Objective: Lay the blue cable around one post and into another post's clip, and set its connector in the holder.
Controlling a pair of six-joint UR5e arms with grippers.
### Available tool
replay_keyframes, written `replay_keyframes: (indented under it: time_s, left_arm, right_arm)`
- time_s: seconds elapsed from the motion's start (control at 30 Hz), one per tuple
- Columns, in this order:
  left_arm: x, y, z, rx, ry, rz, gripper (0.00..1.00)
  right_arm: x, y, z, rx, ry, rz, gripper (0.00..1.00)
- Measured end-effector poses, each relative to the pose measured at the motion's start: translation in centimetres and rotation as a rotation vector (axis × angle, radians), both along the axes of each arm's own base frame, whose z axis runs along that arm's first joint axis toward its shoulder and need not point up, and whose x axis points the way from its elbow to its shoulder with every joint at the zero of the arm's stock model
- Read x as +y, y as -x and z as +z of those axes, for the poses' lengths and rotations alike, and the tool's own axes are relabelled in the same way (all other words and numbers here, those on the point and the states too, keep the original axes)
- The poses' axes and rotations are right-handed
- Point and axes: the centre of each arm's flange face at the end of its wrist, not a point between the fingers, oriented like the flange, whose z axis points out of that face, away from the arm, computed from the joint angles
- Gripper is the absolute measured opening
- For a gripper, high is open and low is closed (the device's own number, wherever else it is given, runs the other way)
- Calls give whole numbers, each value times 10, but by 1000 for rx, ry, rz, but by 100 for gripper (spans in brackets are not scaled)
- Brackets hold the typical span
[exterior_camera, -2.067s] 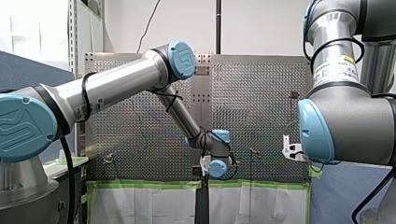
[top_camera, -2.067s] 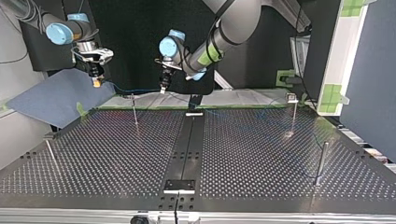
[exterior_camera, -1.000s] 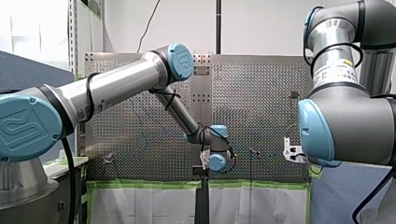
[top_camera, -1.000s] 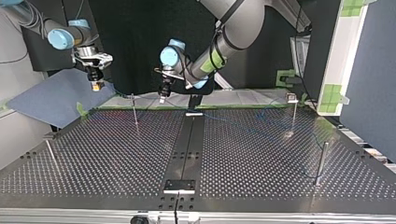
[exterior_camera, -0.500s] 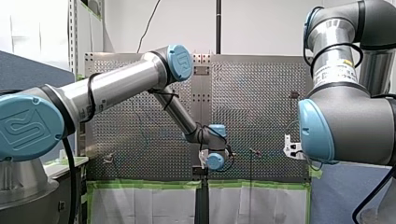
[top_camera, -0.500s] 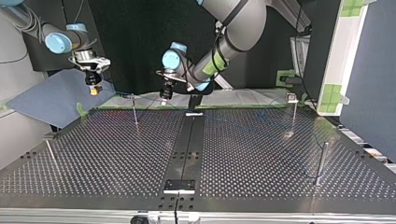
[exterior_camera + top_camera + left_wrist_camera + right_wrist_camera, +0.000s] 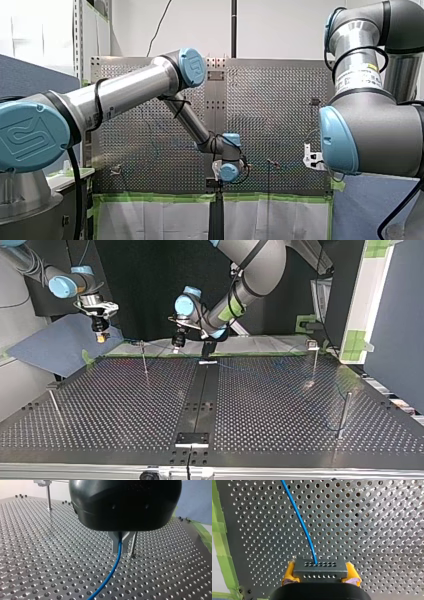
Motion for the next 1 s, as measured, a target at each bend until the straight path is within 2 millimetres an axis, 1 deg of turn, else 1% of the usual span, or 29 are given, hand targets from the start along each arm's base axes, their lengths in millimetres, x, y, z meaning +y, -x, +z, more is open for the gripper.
replay_keyframes:
  time_s: [0.6, 0.63, 0.67, 0.7, 0.73, 0.77, 0.8, 0.83, 0.87, 1.0]
  left_arm:
    - [0, 1, -1, 12, 4, -3, 1]
    - [0, 1, -1, 14, 4, -3, 11]
    - [0, 2, -1, 16, 4, -3, 24]
    - [0, 2, -1, 18, 3, -4, 24]
    - [0, 3, -1, 20, 2, -5, 49]
    - [0, 3, -2, 22, 1, -5, 66]
    - [0, 4, -2, 25, -2, -6, 66]
    - [0, 5, -2, 27, -4, -7, 84]
    - [0, 5, -2, 30, -6, -6, 100]
    - [0, 10, -4, 46, -33, 5, 100]
  right_arm:
    - [2, -2, -7, 3, -11, 4, 0]
    - [2, -2, -7, 3, -11, 4, 0]
    - [2, -2, -7, 3, -11, 4, 0]
    - [2, -2, -7, 3, -11, 4, 0]
    - [2, -2, -7, 3, -12, 4, 0]
    - [3, -2, -7, 3, -13, 4, 0]
    - [3, -2, -8, 3, -14, 4, 0]
    - [3, -2, -8, 3, -14, 4, 0]
    - [3, -2, -8, 3, -15, 4, 0]
    - [4, -3, -9, 4, -20, 5, 0]
